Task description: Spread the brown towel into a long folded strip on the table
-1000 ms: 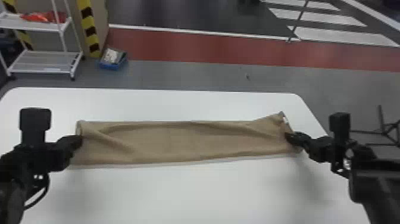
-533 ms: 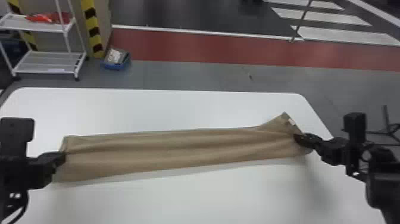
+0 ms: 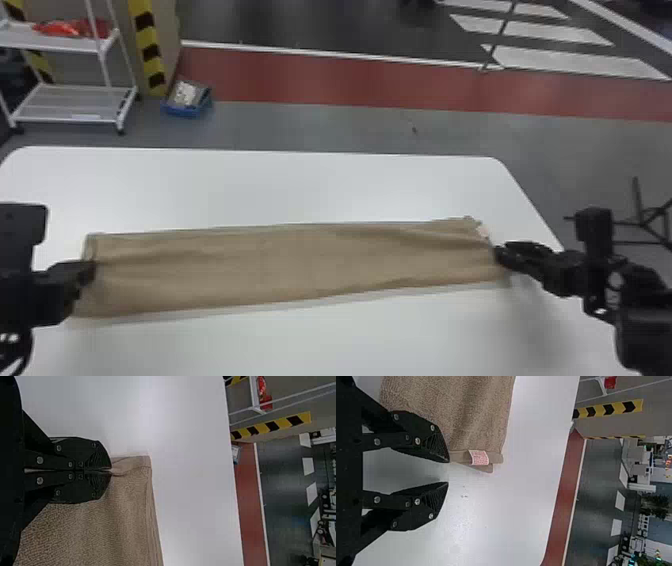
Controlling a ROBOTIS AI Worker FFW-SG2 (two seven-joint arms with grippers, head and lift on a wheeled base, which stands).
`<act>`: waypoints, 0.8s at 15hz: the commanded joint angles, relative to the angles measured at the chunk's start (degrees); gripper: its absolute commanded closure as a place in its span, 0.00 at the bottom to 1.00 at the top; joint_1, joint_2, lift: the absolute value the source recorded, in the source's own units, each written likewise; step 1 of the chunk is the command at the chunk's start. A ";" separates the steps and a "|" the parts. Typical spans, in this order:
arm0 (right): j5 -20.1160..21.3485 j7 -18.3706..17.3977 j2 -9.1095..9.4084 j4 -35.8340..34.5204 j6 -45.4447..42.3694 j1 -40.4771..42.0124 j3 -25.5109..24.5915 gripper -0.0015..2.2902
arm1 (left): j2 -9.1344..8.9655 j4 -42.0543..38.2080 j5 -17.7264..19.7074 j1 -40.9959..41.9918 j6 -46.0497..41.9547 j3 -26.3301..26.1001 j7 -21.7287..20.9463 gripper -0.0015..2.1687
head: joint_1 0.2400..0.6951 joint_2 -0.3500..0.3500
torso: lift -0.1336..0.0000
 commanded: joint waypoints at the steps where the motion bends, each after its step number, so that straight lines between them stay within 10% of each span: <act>1: -0.93 -0.24 0.15 -1.45 -0.40 0.99 -0.44 0.03 | -0.18 0.39 0.07 0.25 -4.24 -0.25 0.00 0.55 | 1.00 0.22 | 0.11; 5: -1.37 -0.42 1.03 -3.91 -0.22 1.34 -1.40 0.03 | -0.36 1.45 0.33 0.52 -8.99 -0.25 0.62 0.09 | 1.00 0.21 | 0.11; 12: -4.97 -0.33 4.02 -17.00 4.35 6.00 -3.16 0.03 | -0.27 0.48 0.15 1.39 -13.56 -0.25 8.27 0.07 | 1.00 0.28 | 0.11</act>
